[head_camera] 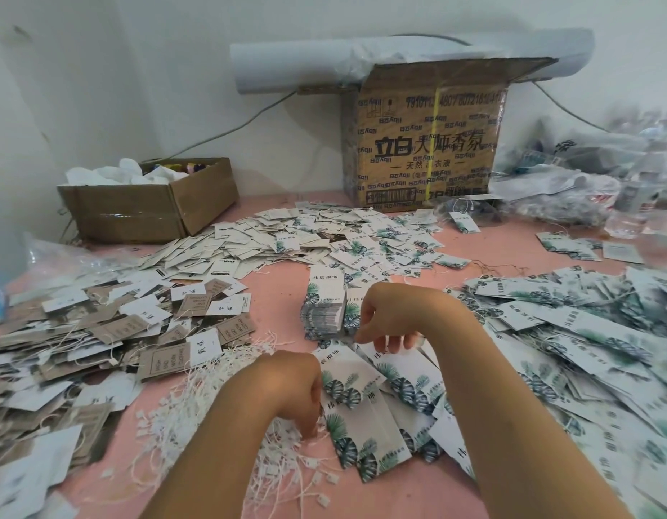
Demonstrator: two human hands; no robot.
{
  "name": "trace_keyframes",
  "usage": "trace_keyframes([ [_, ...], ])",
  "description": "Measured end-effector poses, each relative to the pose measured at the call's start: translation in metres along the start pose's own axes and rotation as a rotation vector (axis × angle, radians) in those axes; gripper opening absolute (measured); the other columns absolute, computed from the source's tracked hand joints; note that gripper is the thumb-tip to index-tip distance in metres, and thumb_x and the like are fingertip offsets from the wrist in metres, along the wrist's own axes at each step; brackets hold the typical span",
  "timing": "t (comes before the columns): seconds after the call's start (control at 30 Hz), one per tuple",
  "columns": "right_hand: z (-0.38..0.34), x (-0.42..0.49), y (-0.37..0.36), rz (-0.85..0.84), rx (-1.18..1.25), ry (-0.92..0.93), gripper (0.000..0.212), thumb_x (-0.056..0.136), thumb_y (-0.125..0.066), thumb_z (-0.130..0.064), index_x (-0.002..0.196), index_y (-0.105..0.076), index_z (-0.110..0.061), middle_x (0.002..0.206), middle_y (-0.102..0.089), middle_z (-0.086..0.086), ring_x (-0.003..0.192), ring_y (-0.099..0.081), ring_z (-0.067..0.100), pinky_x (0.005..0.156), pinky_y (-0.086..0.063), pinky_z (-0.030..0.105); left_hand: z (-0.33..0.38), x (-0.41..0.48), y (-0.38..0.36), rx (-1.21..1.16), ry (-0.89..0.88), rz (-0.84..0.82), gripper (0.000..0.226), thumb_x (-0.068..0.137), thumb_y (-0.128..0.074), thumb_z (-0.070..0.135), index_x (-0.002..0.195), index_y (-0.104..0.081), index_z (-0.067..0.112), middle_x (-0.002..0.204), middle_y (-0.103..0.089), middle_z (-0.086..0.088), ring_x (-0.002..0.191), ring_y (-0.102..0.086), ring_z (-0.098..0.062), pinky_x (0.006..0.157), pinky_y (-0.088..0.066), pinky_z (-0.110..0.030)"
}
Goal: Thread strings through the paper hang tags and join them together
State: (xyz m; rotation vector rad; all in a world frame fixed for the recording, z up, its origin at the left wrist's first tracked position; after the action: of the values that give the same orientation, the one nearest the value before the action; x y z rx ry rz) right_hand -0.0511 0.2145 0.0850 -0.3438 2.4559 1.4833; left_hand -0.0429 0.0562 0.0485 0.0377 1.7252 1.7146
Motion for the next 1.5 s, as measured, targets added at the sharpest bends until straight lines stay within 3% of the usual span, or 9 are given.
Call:
trace_keyframes([
  [0.17,-0.003,0.002,-0.002,-0.038,0.046,0.083,0.019,0.090,-0.059,-0.023,0.075,-0.062,-0.012,0.067,-0.066,0.002,0.052,-0.058,0.013,0.045,-0.045,0.019,-0.004,-0.002,0.007,-0.152,-0.077,0.055,0.011,0.085,-0.064,0.017,0.094,-0.069,0.014,0.086,-0.065,0.000,0.060,-0.047,-0.002,0.051,-0.037,-0.014],
  [0.3,-0.007,0.002,-0.008,-0.141,0.136,0.109,0.037,0.098,-0.043,-0.033,0.078,-0.063,-0.008,0.057,-0.066,0.000,0.046,-0.058,0.010,0.045,-0.045,0.018,-0.010,-0.005,0.018,-0.322,-0.121,0.271,0.006,0.094,-0.053,0.022,0.090,-0.057,0.023,0.099,-0.051,0.008,0.086,-0.053,-0.008,0.076,-0.045,-0.022],
  [0.4,-0.012,-0.001,-0.014,-0.269,0.285,0.168,0.057,0.096,-0.032,-0.052,0.081,-0.065,-0.008,0.053,-0.065,0.001,0.044,-0.058,0.011,0.045,-0.046,0.017,-0.012,-0.009,0.024,-0.480,-0.137,0.446,0.004,0.096,-0.050,0.027,0.093,-0.053,0.027,0.097,-0.035,0.012,0.081,-0.045,-0.001,0.068,-0.037,-0.020],
  [0.53,-0.019,0.002,-0.022,-0.300,0.615,0.222,0.063,0.094,-0.026,-0.057,0.084,-0.063,-0.006,0.066,-0.067,0.009,0.054,-0.061,0.018,0.051,-0.051,0.024,-0.006,-0.012,0.033,-0.650,-0.219,0.586,0.006,0.093,-0.053,0.018,0.092,-0.059,0.020,0.081,-0.057,0.009,0.066,-0.050,-0.002,0.060,-0.038,-0.021],
  [0.7,-0.021,0.004,-0.016,-0.325,0.953,0.306,0.041,0.097,-0.039,-0.040,0.091,-0.063,-0.007,0.078,-0.070,0.010,0.069,-0.067,0.020,0.065,-0.057,0.031,-0.004,-0.015,0.036,-0.791,-0.246,0.684,0.010,0.086,-0.064,0.015,0.076,-0.064,0.017,0.052,-0.058,0.015,0.047,-0.048,0.005,0.049,-0.037,-0.008],
  [0.93,-0.020,0.008,-0.010,-0.237,1.295,0.294,0.015,0.089,-0.053,-0.011,0.091,-0.064,0.000,0.078,-0.068,0.011,0.067,-0.066,0.018,0.062,-0.058,0.027,-0.002,-0.021,0.041,-0.753,-0.283,0.789,0.017,0.079,-0.069,0.011,0.067,-0.065,0.022,0.053,-0.054,0.016,0.048,-0.044,0.005,0.048,-0.035,-0.008],
  [1.2,-0.010,0.020,-0.004,0.099,1.700,0.315,0.017,0.088,-0.048,0.009,0.093,-0.063,0.002,0.066,-0.066,0.008,0.054,-0.063,0.013,0.054,-0.054,0.022,-0.003,-0.018,0.035,-0.743,-0.306,0.558,0.012,0.080,-0.069,0.012,0.070,-0.068,0.019,0.052,-0.057,0.018,0.048,-0.046,0.004,0.049,-0.038,-0.009],
  [1.37,-0.002,0.029,-0.013,0.478,1.167,0.100,0.029,0.091,-0.040,0.006,0.088,-0.066,-0.008,0.072,-0.053,0.002,0.045,-0.039,0.008,0.038,-0.032,0.016,-0.008,-0.010,0.026,-0.667,-0.253,0.428,0.009,0.082,-0.068,0.018,0.075,-0.067,0.022,0.062,-0.058,0.015,0.052,-0.048,0.006,0.050,-0.037,-0.007],
  [1.5,-0.009,0.036,-0.028,0.542,0.330,0.104,0.040,0.092,-0.043,-0.005,0.129,-0.054,-0.017,0.125,-0.045,0.010,0.057,-0.050,0.010,0.059,-0.045,0.022,-0.015,-0.002,0.020,-0.588,-0.186,0.452,0.009,0.085,-0.065,0.019,0.080,-0.065,0.027,0.071,-0.057,0.014,0.058,-0.049,0.006,0.053,-0.036,-0.008],
])
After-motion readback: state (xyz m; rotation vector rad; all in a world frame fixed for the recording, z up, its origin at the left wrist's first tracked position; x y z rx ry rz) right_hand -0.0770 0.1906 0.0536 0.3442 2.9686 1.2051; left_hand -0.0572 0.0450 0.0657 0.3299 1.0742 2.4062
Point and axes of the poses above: each hand's wrist, its own x-axis towards the middle knuckle, its own y-axis out of the back of the hand, z = x × y, the point moved 2 cm from there along x, towards the middle knuckle
